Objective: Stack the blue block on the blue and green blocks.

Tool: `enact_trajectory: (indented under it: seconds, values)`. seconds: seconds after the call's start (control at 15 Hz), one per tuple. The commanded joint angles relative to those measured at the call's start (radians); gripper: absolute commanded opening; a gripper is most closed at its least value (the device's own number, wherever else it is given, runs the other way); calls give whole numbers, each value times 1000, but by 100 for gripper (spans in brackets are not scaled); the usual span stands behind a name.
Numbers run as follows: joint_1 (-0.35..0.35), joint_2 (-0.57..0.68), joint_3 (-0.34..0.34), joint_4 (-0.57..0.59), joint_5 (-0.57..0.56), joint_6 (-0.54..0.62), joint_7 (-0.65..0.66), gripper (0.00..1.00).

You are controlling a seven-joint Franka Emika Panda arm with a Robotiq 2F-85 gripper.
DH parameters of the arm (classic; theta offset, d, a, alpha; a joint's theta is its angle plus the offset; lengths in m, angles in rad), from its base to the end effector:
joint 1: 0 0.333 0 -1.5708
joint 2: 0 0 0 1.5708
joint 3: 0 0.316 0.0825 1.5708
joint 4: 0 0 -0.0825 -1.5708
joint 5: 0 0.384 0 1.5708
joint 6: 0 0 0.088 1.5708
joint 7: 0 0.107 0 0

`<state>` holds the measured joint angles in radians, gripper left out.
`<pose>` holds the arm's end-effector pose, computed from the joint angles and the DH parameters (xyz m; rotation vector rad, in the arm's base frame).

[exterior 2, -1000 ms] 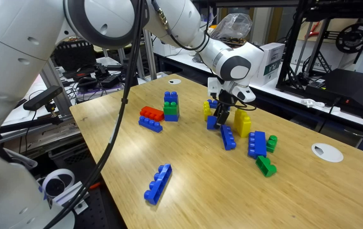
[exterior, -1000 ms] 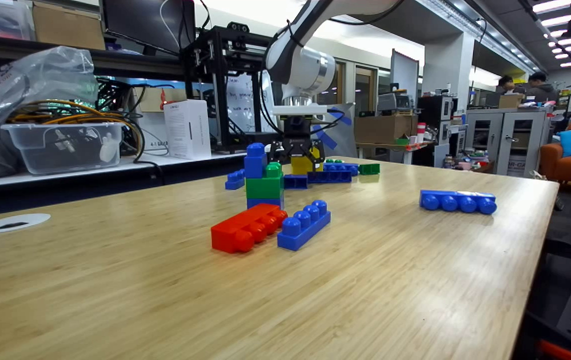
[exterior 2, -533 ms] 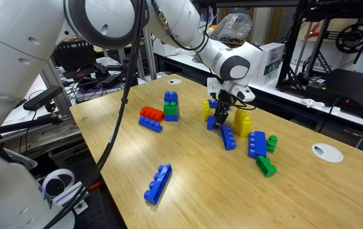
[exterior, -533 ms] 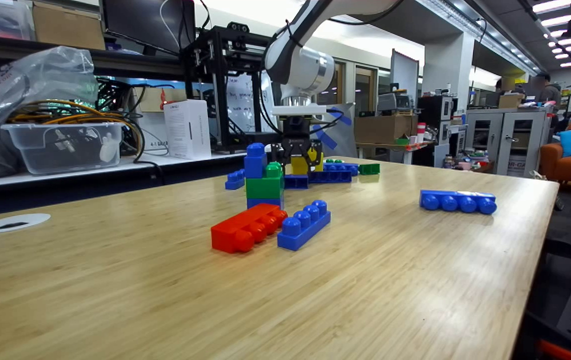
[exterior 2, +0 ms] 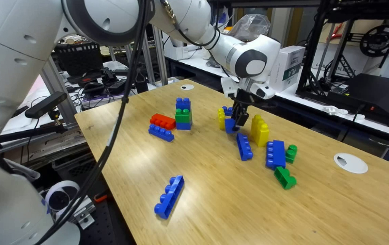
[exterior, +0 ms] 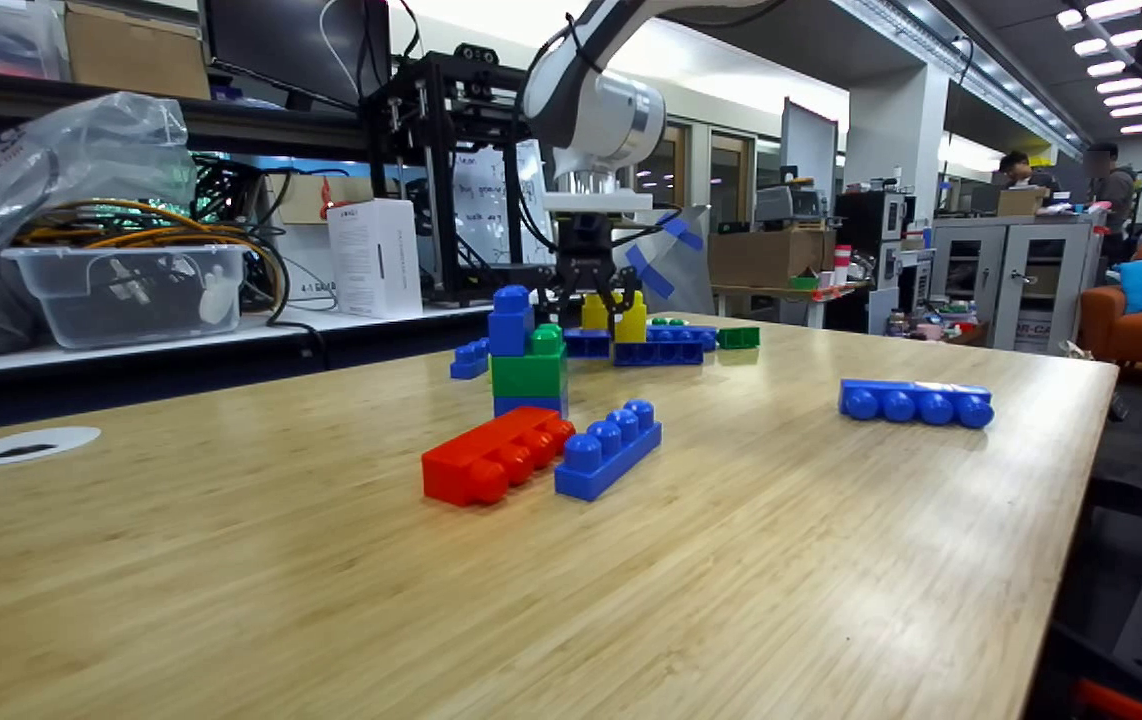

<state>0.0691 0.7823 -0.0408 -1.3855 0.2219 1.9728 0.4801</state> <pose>0.7107 0.0397 0.2305 -2.8977 0.8171 0.3457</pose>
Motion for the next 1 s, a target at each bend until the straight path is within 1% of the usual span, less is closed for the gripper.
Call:
enact_trajectory:
  seconds: [0.0,0.2,0.4,0.53,0.73,0.93]
  values:
    - [1,-137,13,-128,-45,91,-142,44]
    - [2,-256,26,-241,-88,170,-256,44]
    - [-25,-366,55,-387,-89,261,-416,44]
    - [-51,-426,68,-489,-73,321,-546,44]
    - [-109,-506,86,-625,-30,389,-773,44]
    - [-162,-571,101,-715,32,400,-1009,44]
